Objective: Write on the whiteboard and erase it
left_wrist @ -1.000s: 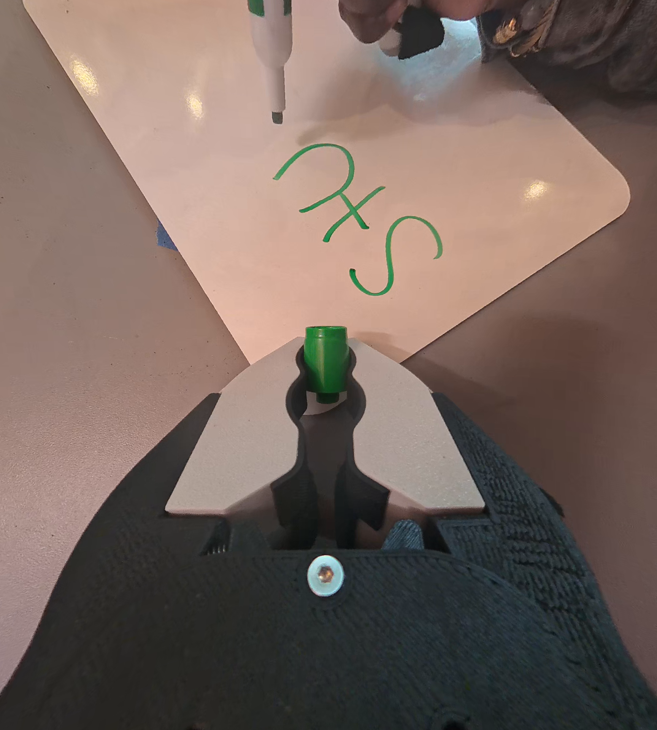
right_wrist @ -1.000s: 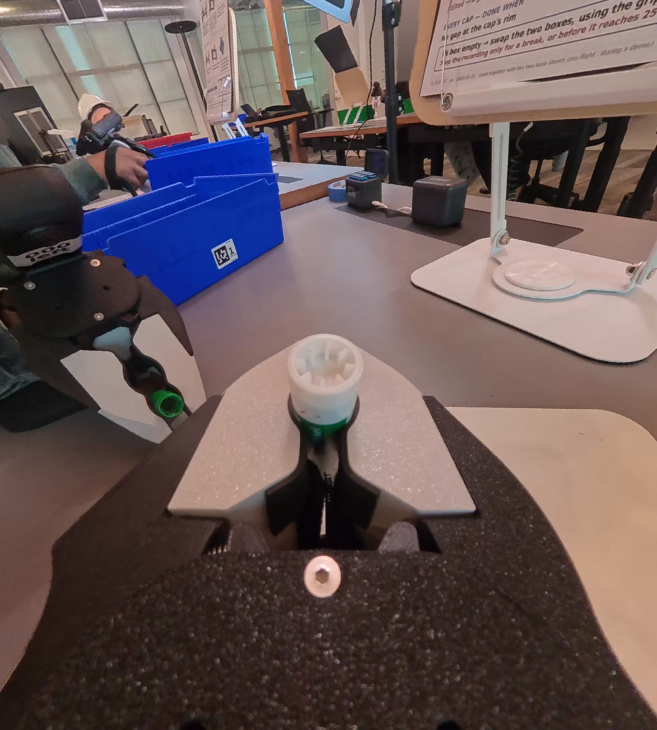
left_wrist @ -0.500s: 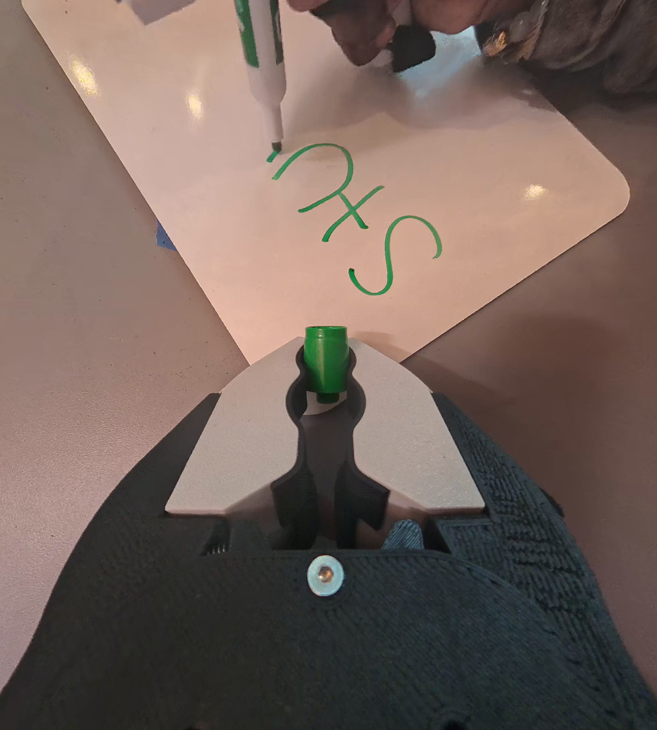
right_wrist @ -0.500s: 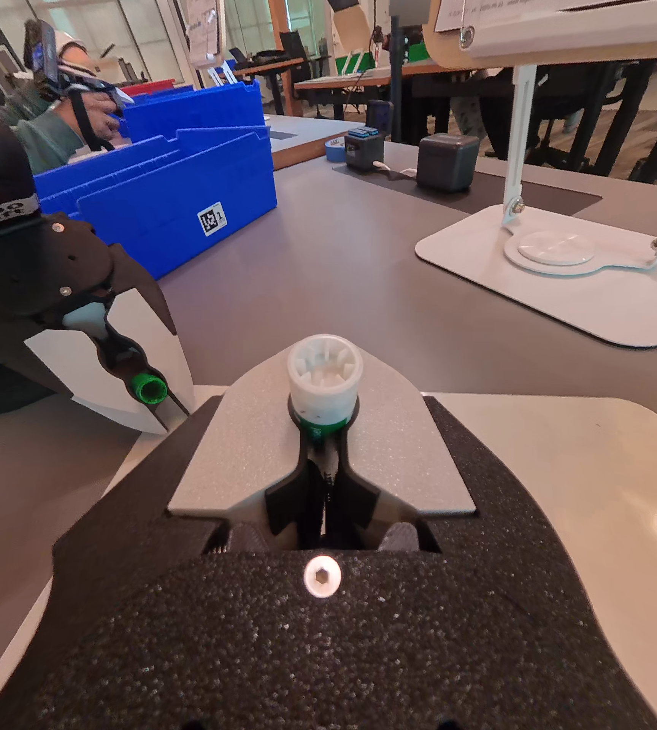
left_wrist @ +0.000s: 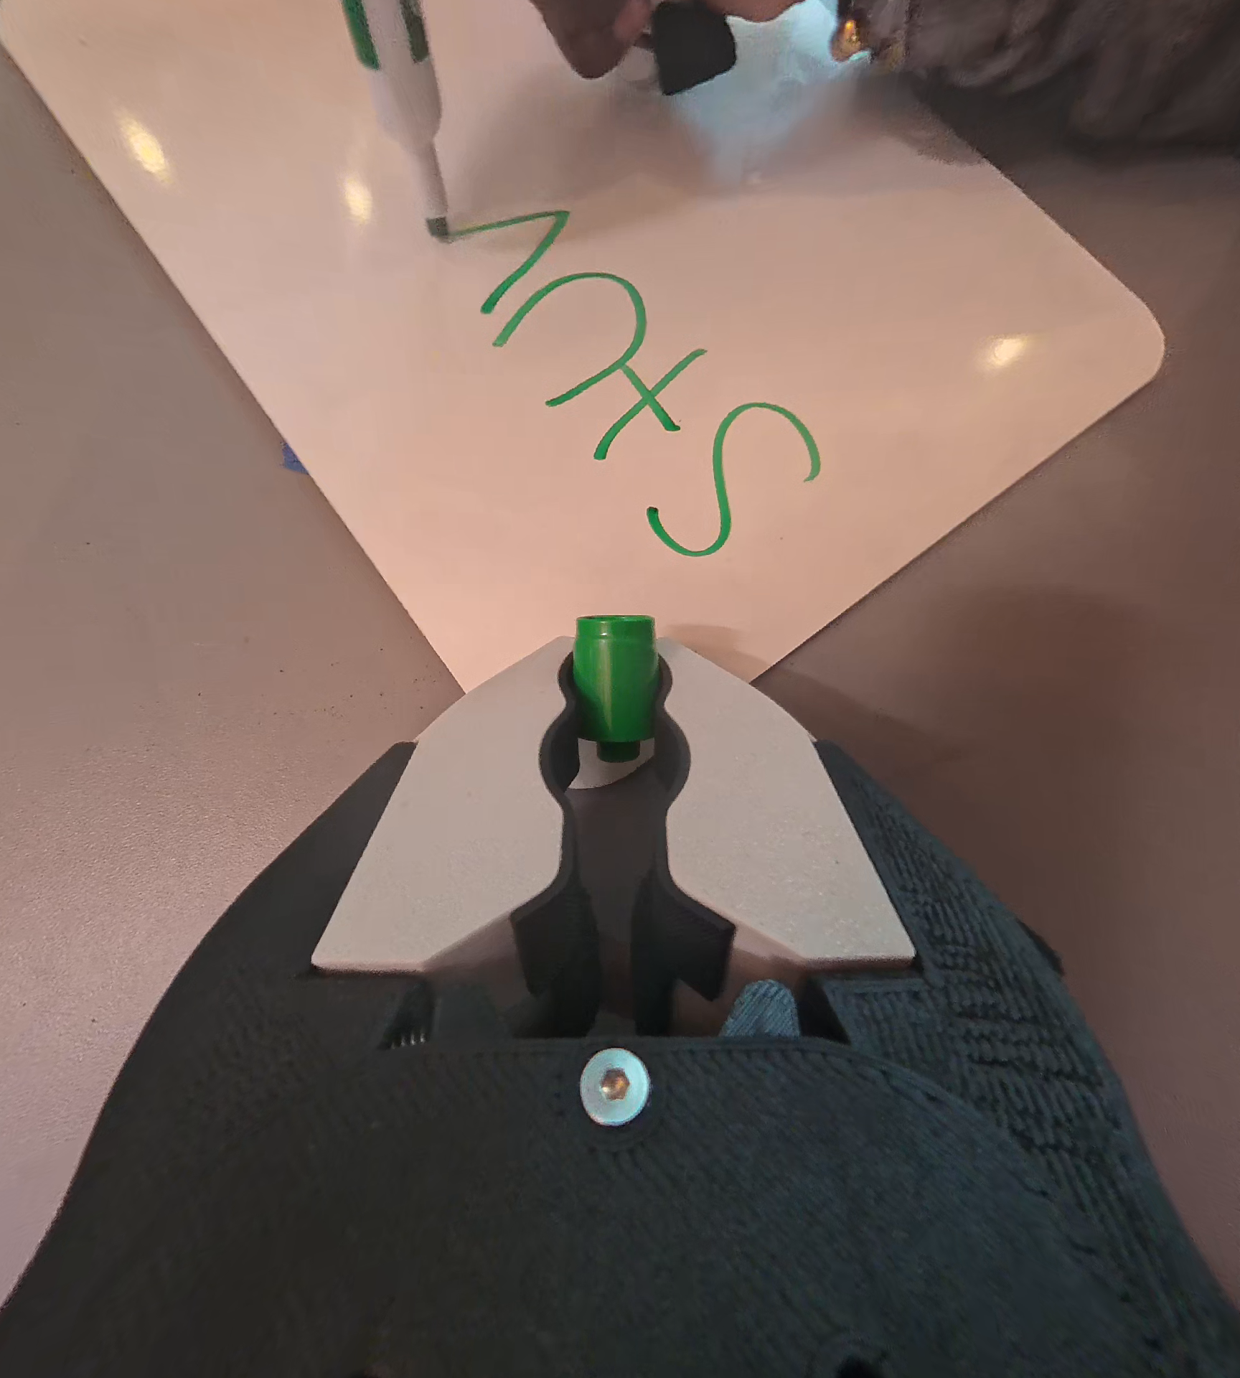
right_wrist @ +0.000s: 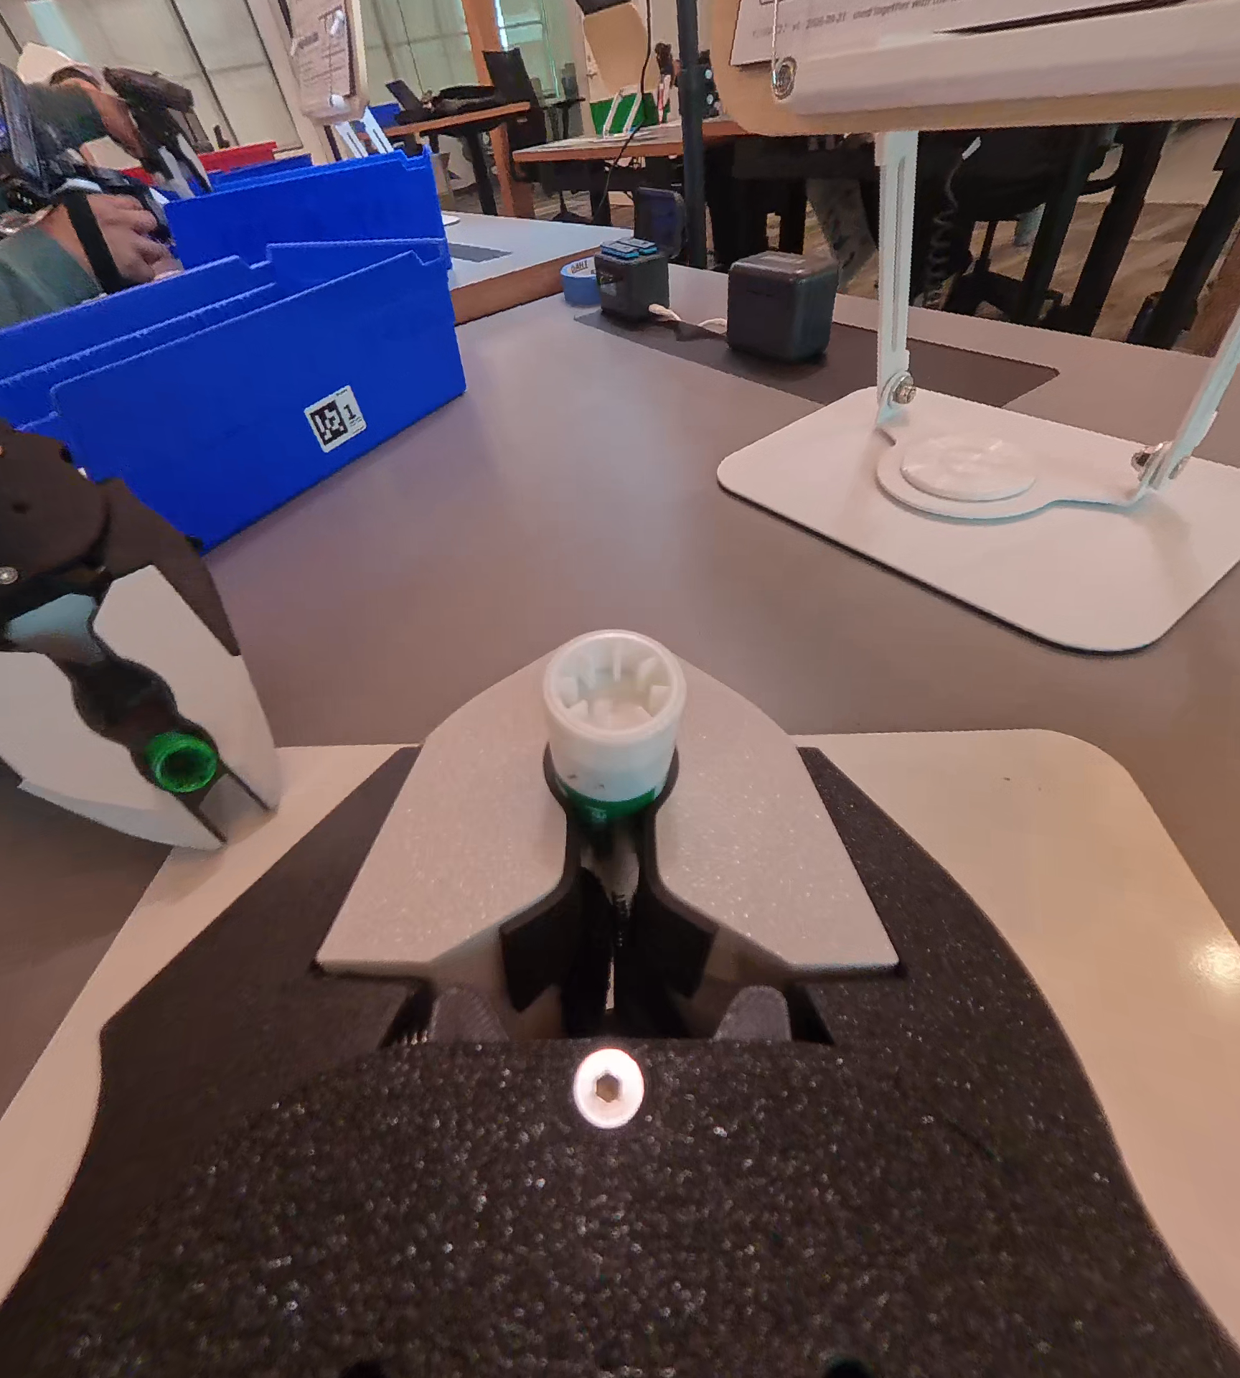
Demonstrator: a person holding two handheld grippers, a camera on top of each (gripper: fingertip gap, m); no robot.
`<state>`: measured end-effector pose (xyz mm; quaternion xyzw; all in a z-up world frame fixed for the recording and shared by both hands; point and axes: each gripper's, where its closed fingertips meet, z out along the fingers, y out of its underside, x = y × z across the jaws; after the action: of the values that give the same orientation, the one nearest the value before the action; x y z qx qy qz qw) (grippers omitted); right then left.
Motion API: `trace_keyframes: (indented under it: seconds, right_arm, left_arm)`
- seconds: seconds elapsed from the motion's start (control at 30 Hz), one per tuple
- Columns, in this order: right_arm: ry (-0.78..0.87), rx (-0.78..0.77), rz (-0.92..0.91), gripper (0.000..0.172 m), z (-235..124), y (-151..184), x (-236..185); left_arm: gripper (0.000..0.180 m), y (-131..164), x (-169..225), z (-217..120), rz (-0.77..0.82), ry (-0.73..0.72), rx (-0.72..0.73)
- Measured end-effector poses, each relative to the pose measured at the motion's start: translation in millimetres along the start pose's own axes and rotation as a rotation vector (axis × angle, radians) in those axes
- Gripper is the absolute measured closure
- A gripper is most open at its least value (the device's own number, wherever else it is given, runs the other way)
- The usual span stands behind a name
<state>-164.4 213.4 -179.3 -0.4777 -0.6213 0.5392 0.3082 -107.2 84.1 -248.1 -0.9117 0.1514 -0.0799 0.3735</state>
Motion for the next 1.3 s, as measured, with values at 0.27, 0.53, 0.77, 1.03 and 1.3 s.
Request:
trace_keyframes:
  seconds: [0.27, 0.53, 0.77, 1.03, 1.3]
  right_arm:
    - [0.015, 0.036, 0.032, 0.161, -6.7, -8.1, 11.2]
    - [0.017, 0.038, 0.028, 0.160, -11.2, -14.6, 15.5]
    - [-0.005, 0.028, 0.043, 0.160, -2.0, -8.5, 14.3]
    - [0.041, -0.035, 0.037, 0.161, -22.3, 4.8, 24.3]
    - [0.054, -0.022, 0.017, 0.161, -9.9, -0.2, 32.5]
  left_arm:
    - [0.165, 0.1, 0.2, 0.0, -0.001, 0.003, 0.000]
    - [0.165, 0.1, 0.1, 0.0, -0.002, 0.004, 0.000]
    - [0.165, 0.1, 0.1, 0.0, -0.002, 0.004, 0.000]
    - [0.165, 0.0, 0.2, 0.1, -0.003, 0.005, 0.000]
    - [0.165, 0.0, 0.3, 0.2, -0.006, 0.007, 0.000]
